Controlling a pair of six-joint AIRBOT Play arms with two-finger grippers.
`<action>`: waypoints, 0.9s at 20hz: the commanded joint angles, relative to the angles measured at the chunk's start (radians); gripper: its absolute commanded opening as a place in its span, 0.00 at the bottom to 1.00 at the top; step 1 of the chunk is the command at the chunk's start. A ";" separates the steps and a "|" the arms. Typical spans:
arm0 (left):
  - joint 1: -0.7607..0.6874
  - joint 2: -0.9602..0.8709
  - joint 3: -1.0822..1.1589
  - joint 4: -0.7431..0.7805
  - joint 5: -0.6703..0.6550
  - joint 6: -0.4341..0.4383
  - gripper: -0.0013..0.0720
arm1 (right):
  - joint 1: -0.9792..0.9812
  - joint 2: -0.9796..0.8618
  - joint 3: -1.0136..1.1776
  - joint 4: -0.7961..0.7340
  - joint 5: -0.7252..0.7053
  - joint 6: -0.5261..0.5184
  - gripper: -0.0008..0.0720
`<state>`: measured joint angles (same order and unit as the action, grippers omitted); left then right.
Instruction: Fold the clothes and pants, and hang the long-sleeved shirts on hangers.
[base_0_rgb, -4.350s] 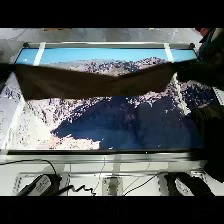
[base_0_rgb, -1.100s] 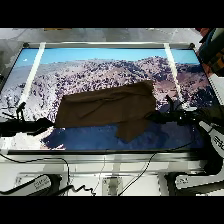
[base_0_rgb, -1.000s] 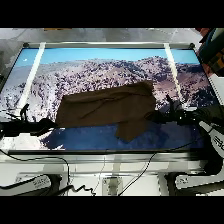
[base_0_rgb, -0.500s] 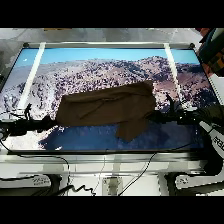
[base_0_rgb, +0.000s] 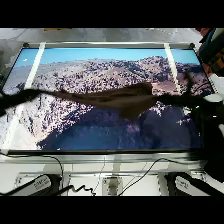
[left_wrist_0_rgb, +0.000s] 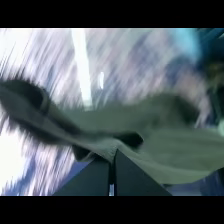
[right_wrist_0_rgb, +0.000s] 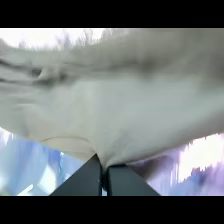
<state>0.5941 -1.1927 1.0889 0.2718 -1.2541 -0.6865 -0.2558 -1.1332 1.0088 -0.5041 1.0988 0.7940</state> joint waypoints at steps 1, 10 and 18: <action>0.032 0.211 0.153 -0.129 0.055 0.024 0.03 | 0.001 0.224 0.179 0.000 -0.034 0.009 0.03; 0.144 0.700 0.182 -0.218 0.580 0.023 0.03 | 0.001 0.597 0.489 -0.079 -0.238 0.008 0.03; 0.143 0.678 0.177 -0.062 0.539 -0.047 0.03 | 0.001 0.499 0.489 -0.107 -0.333 0.104 0.03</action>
<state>0.7357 -0.4789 1.2667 0.1738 -0.6750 -0.6899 -0.2554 -0.5735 1.4929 -0.5953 0.7979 0.8425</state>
